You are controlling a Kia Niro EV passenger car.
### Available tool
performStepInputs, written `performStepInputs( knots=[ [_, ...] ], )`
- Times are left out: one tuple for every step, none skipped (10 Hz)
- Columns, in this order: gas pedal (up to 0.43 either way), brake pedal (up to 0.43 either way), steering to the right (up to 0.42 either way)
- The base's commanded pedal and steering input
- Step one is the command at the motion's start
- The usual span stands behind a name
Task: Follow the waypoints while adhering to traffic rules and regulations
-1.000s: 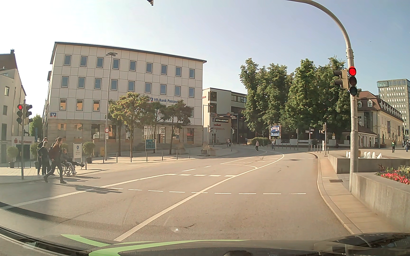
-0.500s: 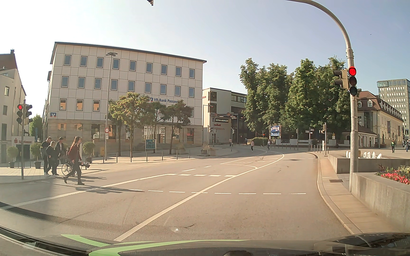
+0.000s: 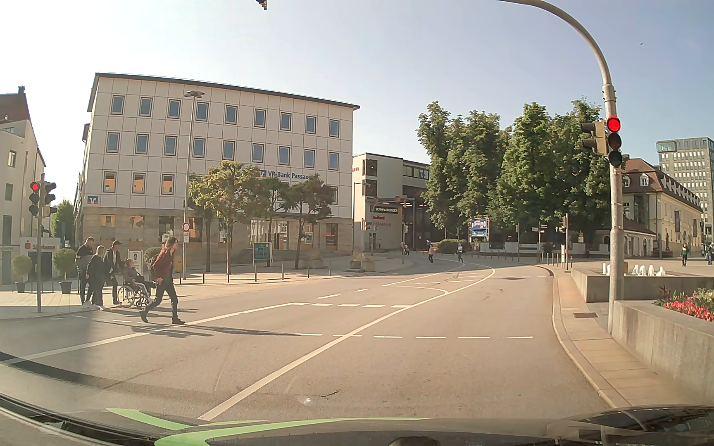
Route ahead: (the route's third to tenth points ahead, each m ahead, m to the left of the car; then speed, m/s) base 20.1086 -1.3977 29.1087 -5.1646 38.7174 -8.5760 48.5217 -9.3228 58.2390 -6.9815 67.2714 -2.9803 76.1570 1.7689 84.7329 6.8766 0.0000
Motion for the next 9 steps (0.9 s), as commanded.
performStepInputs(
  knots=[
    [0.000, 0.262, 0.141],
    [0.000, 0.262, 0.141],
    [0.000, 0.262, 0.141],
    [0.000, 0.262, 0.141],
    [0.000, 0.262, 0.141],
    [0.000, 0.262, 0.141],
    [0.000, 0.262, 0.141],
    [0.000, 0.262, 0.141],
    [0.000, 0.262, 0.141]
  ],
)
